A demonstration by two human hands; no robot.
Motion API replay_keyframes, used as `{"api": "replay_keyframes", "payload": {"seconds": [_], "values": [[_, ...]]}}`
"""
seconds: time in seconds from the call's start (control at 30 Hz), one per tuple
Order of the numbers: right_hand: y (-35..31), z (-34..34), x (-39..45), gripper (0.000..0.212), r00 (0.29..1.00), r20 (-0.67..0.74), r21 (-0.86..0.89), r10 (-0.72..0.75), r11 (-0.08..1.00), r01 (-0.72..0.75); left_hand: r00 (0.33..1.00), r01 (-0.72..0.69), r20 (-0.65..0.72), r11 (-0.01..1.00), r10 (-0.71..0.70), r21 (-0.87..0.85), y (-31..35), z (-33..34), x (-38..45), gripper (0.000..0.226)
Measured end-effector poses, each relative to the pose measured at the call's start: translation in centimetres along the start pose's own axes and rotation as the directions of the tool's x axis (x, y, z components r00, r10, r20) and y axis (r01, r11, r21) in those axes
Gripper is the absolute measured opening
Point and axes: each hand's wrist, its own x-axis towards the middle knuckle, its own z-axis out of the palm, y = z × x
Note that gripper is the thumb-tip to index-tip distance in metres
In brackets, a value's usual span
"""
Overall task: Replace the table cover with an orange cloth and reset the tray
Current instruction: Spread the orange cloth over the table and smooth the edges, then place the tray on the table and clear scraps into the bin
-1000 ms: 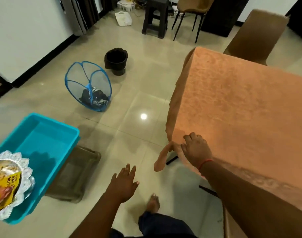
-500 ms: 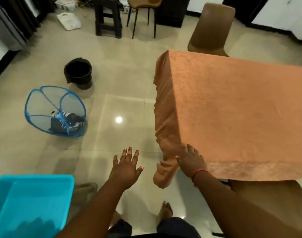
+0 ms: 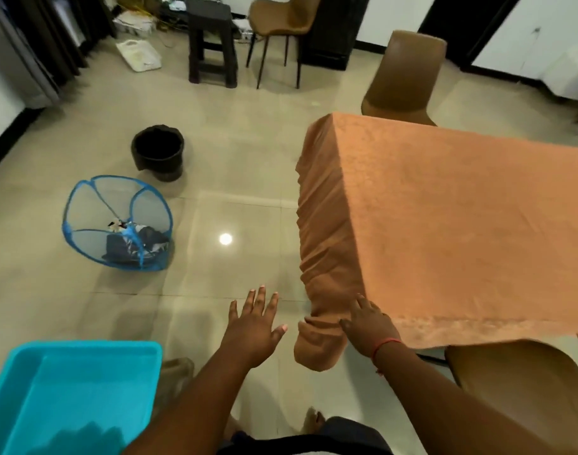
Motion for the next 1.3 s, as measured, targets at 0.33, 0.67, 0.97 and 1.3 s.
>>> {"api": "replay_keyframes", "payload": {"seconds": [0.33,0.67,0.97,1.3], "values": [[-7.6,1.8,2.7,0.067,0.848,0.097,-0.213,-0.522,0.821,0.530,0.830,0.514,-0.144,0.840,-0.538,-0.172,-3.4,2.5,-11.3,0.072],[-15.9,10.5,-8.0,0.070,0.555,0.377,-0.167,-0.742,0.535,0.828,0.398,0.828,-0.016,0.367,-0.917,-0.424,-2.1,11.3,-31.3,0.071],[-25.0,16.2,-16.6,0.062,0.490,0.498,-0.118,-0.716,0.504,0.856,0.209,0.798,0.090,0.116,-0.974,-0.591,-8.8,18.0,-41.1,0.072],[-35.7,28.6,-19.6,0.057,0.768,0.420,0.188,-0.484,0.874,0.449,0.027,0.457,0.380,-0.326,-0.925,-0.827,-22.4,26.5,-51.3,0.061]]}}
